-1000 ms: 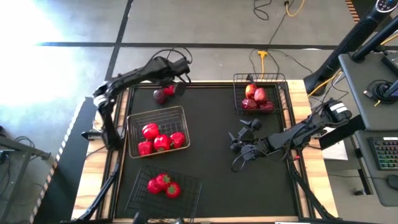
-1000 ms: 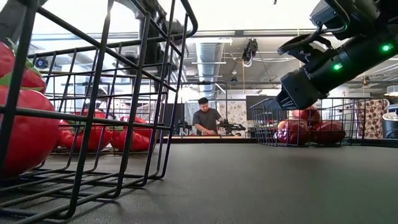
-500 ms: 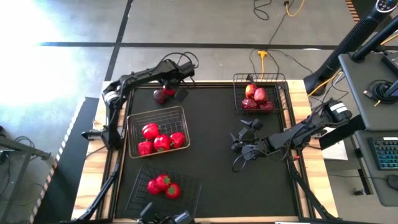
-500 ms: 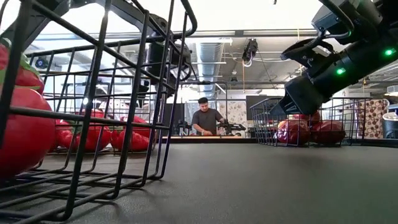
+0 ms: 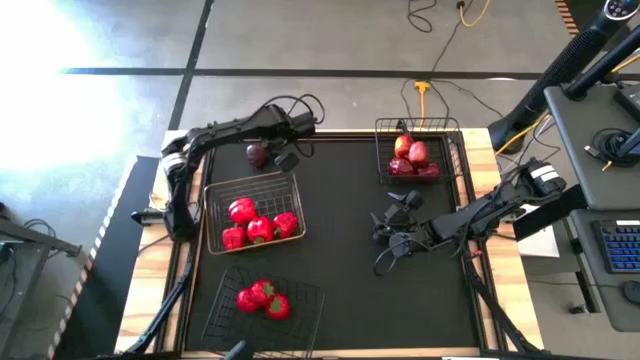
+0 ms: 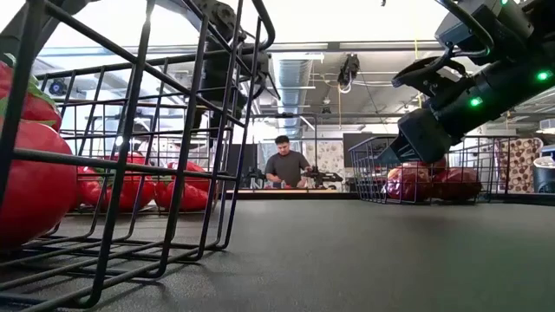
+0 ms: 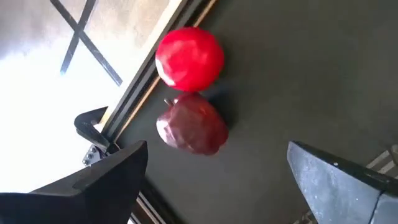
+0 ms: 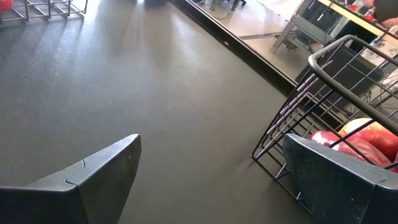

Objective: Sort produce into baskets
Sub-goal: Move the red apple from the top left to the top center of the table

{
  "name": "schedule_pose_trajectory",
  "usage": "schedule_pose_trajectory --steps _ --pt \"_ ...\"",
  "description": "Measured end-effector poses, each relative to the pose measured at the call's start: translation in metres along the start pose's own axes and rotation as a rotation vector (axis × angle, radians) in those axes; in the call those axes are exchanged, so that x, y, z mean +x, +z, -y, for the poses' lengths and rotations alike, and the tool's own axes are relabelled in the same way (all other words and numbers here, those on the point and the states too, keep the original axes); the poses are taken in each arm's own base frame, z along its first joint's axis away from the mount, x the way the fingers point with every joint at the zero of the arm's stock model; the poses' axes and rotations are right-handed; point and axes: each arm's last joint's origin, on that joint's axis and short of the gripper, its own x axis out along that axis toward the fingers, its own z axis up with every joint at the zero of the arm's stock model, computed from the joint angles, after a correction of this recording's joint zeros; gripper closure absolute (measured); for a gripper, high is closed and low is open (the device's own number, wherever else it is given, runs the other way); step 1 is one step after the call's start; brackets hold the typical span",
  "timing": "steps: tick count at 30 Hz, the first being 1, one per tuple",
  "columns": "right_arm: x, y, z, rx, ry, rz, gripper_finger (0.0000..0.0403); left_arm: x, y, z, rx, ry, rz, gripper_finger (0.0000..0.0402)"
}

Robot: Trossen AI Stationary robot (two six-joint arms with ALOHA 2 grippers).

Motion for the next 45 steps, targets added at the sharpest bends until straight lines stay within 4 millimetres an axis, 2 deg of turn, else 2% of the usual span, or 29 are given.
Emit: schedule_pose_trajectory --steps 6,10,14,20,23,28,34,42,45 --pt "0.000 -0.001 0.000 0.026 0.000 -0.003 0.0019 -0.007 -0.026 -0.011 -0.048 0.000 0.021 0.0036" --pt "0.000 -0.004 0.000 0.032 0.024 -0.020 0.0019 -0.008 -0.036 -0.016 -0.113 -0.061 0.180 0.0036" --pt "0.000 -0.004 0.000 0.033 0.030 -0.023 0.0019 0.000 -0.045 -0.012 -0.118 -0.194 0.288 0.0036" --pt "0.000 -0.004 0.000 0.042 0.030 -0.024 0.0019 0.016 -0.077 -0.013 -0.159 -0.153 0.417 0.0036" --pt "0.000 -0.004 0.000 0.082 0.039 -0.030 0.0019 0.026 -0.099 -0.023 -0.211 -0.153 0.485 0.0036" --pt "0.000 -0.004 0.000 0.148 0.038 -0.031 0.0019 0.049 -0.124 -0.055 -0.386 -0.113 0.539 0.0036" --pt "0.001 -0.004 0.000 0.156 0.035 -0.028 0.0019 0.073 -0.124 -0.080 -0.441 -0.230 0.565 0.0036" --pt "0.001 -0.004 0.000 0.426 0.037 -0.036 0.0019 0.091 -0.095 -0.083 -0.355 -0.236 0.432 0.0036" --pt "0.001 -0.003 -0.001 0.463 0.064 -0.059 0.0019 0.095 -0.089 -0.082 -0.290 -0.342 0.446 0.0036"
